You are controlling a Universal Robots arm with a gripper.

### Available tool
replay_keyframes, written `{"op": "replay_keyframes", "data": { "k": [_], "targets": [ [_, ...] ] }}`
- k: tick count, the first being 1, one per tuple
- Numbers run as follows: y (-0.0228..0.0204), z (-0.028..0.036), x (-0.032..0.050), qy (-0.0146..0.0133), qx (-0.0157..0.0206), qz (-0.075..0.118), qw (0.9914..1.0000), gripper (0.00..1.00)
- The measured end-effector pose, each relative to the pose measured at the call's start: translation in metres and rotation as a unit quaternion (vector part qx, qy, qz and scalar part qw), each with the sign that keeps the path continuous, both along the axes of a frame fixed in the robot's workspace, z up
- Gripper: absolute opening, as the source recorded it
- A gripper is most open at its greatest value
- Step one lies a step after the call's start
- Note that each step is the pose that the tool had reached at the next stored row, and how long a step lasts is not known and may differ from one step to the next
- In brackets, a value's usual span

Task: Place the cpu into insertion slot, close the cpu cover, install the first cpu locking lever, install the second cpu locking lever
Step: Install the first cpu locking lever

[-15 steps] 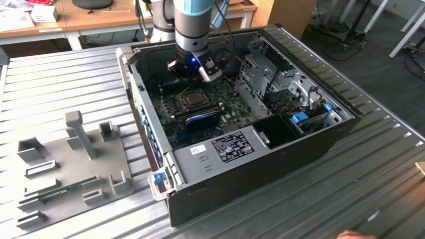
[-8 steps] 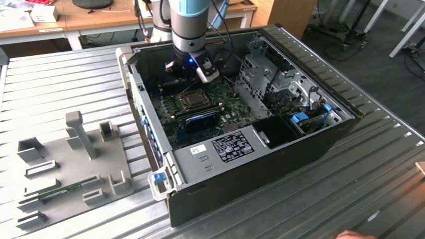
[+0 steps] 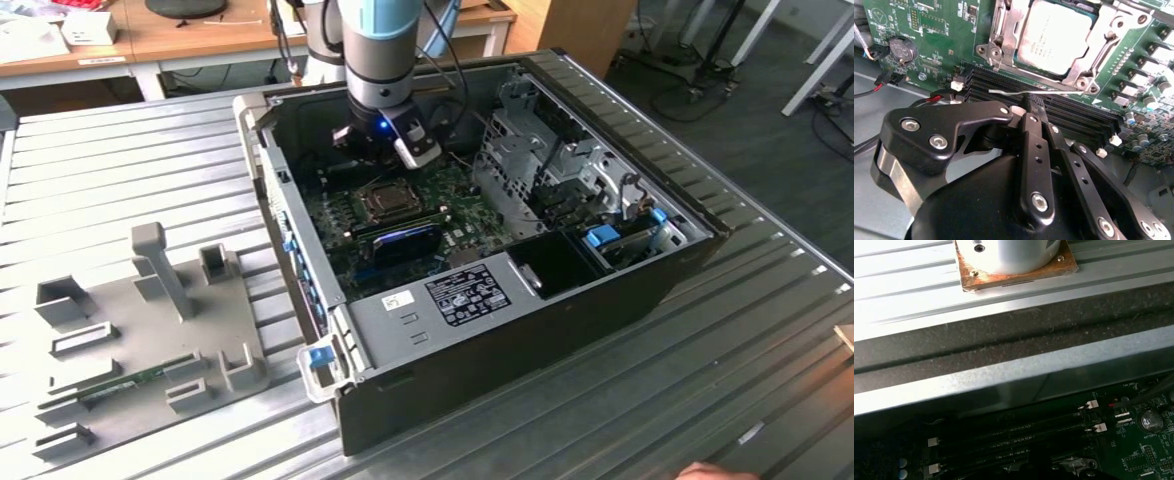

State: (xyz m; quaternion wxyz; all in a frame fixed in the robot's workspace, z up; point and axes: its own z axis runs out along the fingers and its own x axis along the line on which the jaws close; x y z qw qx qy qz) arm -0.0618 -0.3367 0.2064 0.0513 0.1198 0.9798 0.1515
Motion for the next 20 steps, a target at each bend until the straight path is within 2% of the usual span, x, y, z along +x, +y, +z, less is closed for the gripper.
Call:
{"op": "replay_keyframes", "data": {
  "k": [20],
  "targets": [
    [0.0,-0.0046,0.0064,0.0,0.0001,0.0,1.0,0.11]
  ]
}}
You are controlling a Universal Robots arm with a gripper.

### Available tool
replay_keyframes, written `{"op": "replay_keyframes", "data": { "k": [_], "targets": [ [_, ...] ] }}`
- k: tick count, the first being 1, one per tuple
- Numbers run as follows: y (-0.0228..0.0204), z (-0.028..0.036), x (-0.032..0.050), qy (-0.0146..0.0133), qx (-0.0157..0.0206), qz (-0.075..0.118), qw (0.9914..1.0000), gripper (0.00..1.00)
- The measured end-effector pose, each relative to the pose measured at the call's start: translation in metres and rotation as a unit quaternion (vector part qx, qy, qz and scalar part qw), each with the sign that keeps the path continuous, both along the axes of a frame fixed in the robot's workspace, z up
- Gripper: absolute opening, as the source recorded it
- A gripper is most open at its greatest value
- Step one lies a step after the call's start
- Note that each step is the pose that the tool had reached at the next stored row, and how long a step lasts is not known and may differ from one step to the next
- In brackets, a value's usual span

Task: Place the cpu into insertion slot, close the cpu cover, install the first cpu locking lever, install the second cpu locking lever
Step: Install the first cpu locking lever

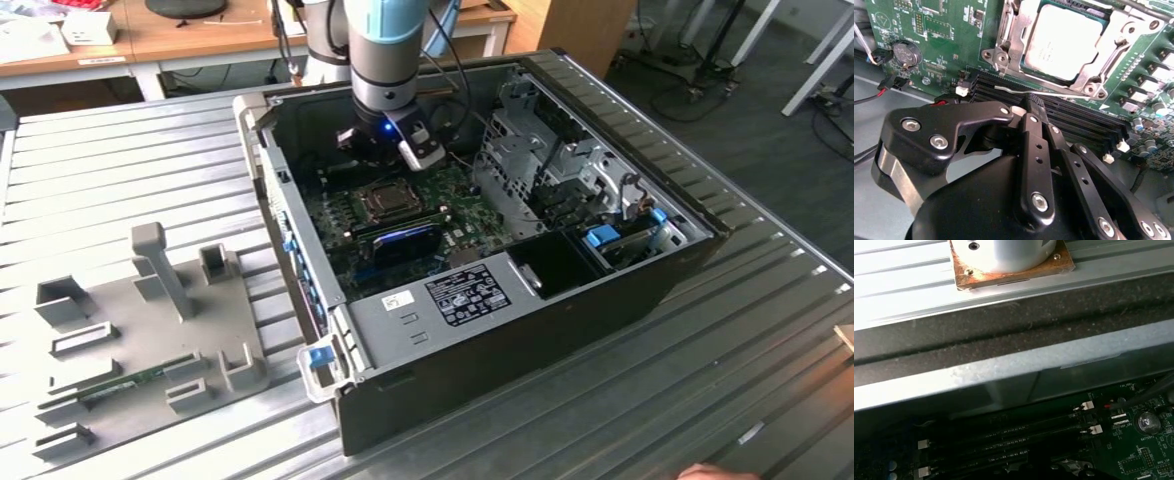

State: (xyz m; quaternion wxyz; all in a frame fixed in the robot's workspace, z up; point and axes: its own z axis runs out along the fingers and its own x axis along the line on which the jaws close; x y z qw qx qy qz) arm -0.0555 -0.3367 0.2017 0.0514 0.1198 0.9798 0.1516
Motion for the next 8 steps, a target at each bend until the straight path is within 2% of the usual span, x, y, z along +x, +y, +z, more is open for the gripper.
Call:
{"op": "replay_keyframes", "data": {
  "k": [8],
  "targets": [
    [-0.0003,-0.003,0.0021,0.0,0.0,0.0,1.0,0.11]
  ]
}}
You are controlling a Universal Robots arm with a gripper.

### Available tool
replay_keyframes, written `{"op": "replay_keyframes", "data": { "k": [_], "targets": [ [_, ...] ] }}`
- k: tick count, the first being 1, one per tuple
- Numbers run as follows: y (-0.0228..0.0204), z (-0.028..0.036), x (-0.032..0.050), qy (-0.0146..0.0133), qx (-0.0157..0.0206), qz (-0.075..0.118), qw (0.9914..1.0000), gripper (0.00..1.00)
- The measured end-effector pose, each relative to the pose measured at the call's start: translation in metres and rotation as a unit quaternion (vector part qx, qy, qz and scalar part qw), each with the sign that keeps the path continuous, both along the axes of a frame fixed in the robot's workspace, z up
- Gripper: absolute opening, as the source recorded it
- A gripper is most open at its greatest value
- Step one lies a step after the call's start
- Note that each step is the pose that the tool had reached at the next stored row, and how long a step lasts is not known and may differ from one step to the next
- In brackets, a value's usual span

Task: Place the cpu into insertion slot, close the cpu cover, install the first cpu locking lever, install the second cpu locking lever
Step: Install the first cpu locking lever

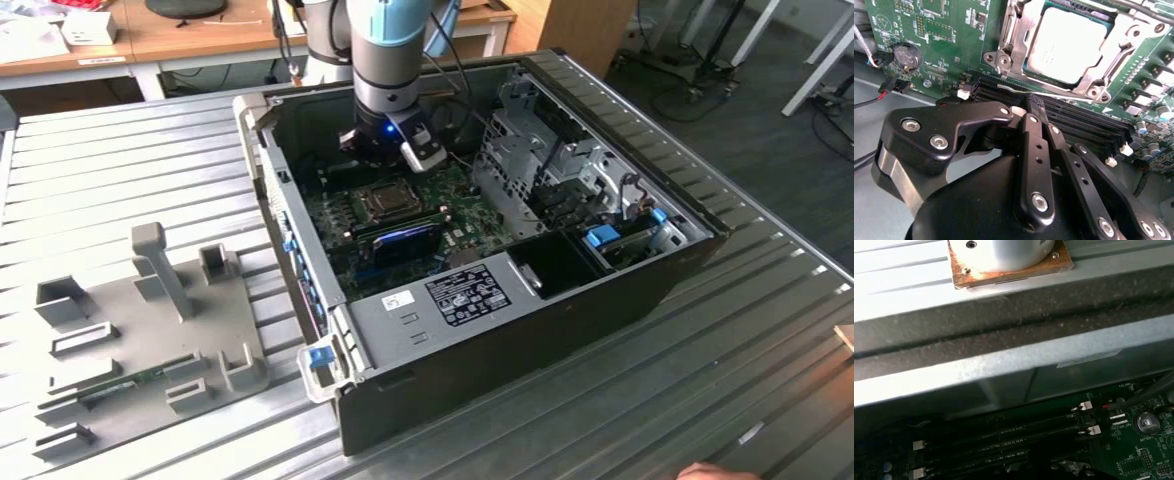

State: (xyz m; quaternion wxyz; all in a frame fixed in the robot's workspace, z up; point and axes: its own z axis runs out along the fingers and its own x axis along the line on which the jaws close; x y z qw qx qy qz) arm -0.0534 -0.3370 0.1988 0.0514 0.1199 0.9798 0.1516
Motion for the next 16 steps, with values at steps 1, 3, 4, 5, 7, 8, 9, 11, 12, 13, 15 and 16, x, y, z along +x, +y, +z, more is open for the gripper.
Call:
{"op": "replay_keyframes", "data": {
  "k": [1,3,4,5,7,8,9,11,12,13,15,16],
  "targets": [
    [-0.0001,-0.0005,0.0,0.0,0.0,0.0,1.0,0.11],
    [-0.0006,-0.0014,0.0001,0.0,0.0,0.0,1.0,0.11],
    [-0.0009,-0.0017,0.0002,0.0,0.0001,0.0,1.0,0.11],
    [-0.0012,-0.0019,0.0002,0.0,0.0001,0.0,1.0,0.11],
    [-0.0014,-0.0025,0.0004,0.0,0.0,0.0,1.0,0.11],
    [-0.0015,-0.0029,0.0005,0.0,0.0,0.0,1.0,0.11],
    [-0.0016,-0.0034,0.0007,0.0,0.0,0.0,1.0,0.11],
    [-0.0018,-0.0046,0.0011,0.0,0.0,0.0,1.0,0.11],
    [-0.0018,-0.0053,0.0013,0.0,0.0,0.0,1.0,0.11],
    [-0.0019,-0.0059,0.0016,0.0,0.0,0.0,1.0,0.11],
    [-0.0019,-0.0068,0.0021,0.0001,-0.0001,0.0,1.0,0.11],
    [-0.0019,-0.0072,0.0024,0.0,-0.0001,0.0,1.0,0.11]
  ]
}}
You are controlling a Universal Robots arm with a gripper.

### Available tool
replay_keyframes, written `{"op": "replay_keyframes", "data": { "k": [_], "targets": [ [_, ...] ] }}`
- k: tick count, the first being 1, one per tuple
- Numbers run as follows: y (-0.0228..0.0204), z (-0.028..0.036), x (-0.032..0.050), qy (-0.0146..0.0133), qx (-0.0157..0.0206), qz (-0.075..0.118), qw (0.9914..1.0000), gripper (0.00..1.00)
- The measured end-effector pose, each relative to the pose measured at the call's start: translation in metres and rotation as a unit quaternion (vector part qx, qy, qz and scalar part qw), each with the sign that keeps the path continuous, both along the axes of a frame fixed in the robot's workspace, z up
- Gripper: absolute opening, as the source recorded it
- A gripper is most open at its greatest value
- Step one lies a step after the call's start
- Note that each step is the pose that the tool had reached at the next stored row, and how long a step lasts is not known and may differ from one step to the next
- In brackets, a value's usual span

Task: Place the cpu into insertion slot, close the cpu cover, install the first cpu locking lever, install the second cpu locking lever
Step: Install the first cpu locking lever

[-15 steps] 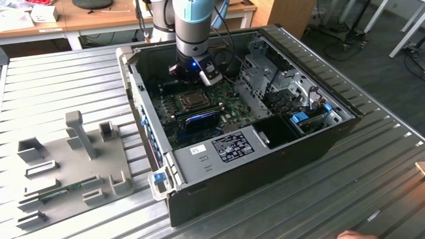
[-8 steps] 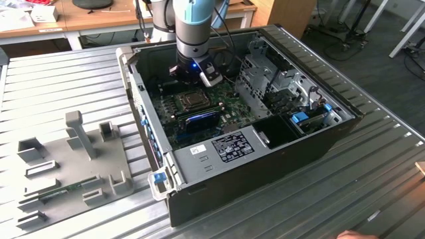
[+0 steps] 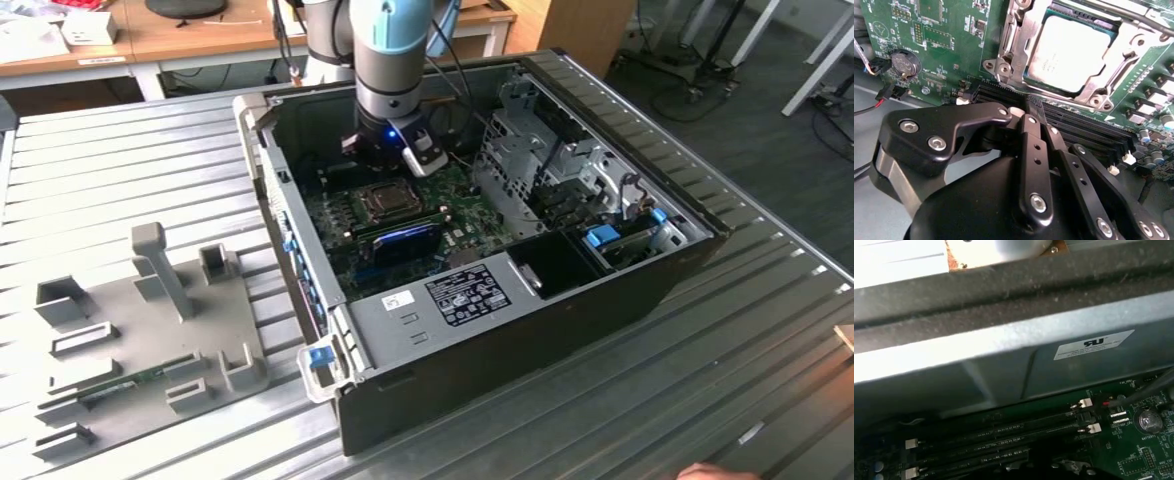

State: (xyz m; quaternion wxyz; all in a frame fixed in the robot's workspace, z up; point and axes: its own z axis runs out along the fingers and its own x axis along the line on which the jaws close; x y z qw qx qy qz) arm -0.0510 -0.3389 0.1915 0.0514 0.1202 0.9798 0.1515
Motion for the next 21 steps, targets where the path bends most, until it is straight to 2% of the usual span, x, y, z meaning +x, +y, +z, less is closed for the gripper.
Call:
{"op": "replay_keyframes", "data": {
  "k": [21],
  "targets": [
    [0.0,-0.0018,0.0019,-0.0001,0.0001,0.0,1.0,0.11]
  ]
}}
